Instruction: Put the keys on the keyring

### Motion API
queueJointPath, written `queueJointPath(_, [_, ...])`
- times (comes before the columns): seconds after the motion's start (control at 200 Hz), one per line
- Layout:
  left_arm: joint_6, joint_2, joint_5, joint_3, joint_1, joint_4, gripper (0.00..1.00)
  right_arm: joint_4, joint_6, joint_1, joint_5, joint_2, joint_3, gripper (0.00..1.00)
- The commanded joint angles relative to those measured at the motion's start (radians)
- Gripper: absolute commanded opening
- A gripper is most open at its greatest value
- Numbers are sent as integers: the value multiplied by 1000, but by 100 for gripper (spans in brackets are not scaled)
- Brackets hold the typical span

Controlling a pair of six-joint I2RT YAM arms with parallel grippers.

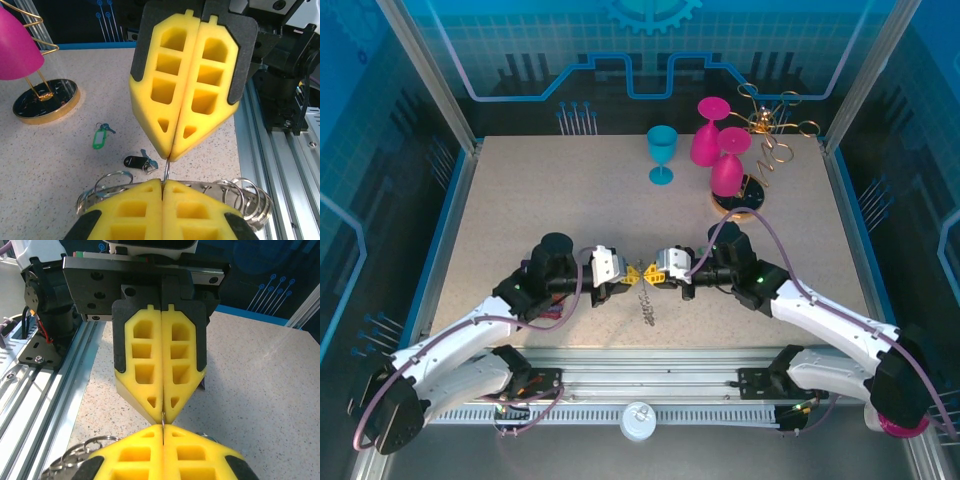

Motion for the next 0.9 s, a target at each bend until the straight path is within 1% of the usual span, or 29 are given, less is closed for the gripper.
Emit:
queueJointPath(0.0, [-9,3,-24,-8,-2,98,0,61,25,24,-18,10,-4,0])
queueJointPath(0.075, [-6,-5,-44,-23,-1,118,0,76,36,18,-1,8,-15,0])
queueJointPath(0.15, [12,-13,-57,-29,-1,115,0,102,60,-11,-8,-13,-42,23])
queueJointPath(0.175, [20,-17,-56,-32,-2,115,0,112,62,-21,-11,-24,-53,27])
queueJointPath(0.205, [32,-21,-55,-34,-1,113,0,116,58,-35,-14,-37,-67,29])
queueJointPath(0.29, [67,-31,-51,-41,-2,111,0,78,5,-52,-7,-58,-86,30])
queueJointPath(0.365, [91,-34,-45,-44,-4,108,0,4,-55,-48,8,-55,-73,30])
queueJointPath(0.435, [111,-34,-35,-43,-4,106,0,-19,-73,-36,16,-43,-61,30])
queueJointPath(0.605, [148,-31,-17,-36,-8,85,0,33,-60,-10,18,-4,-43,29])
queueJointPath(0.896, [192,-29,-27,-7,-25,15,0,98,-40,15,35,40,-25,26])
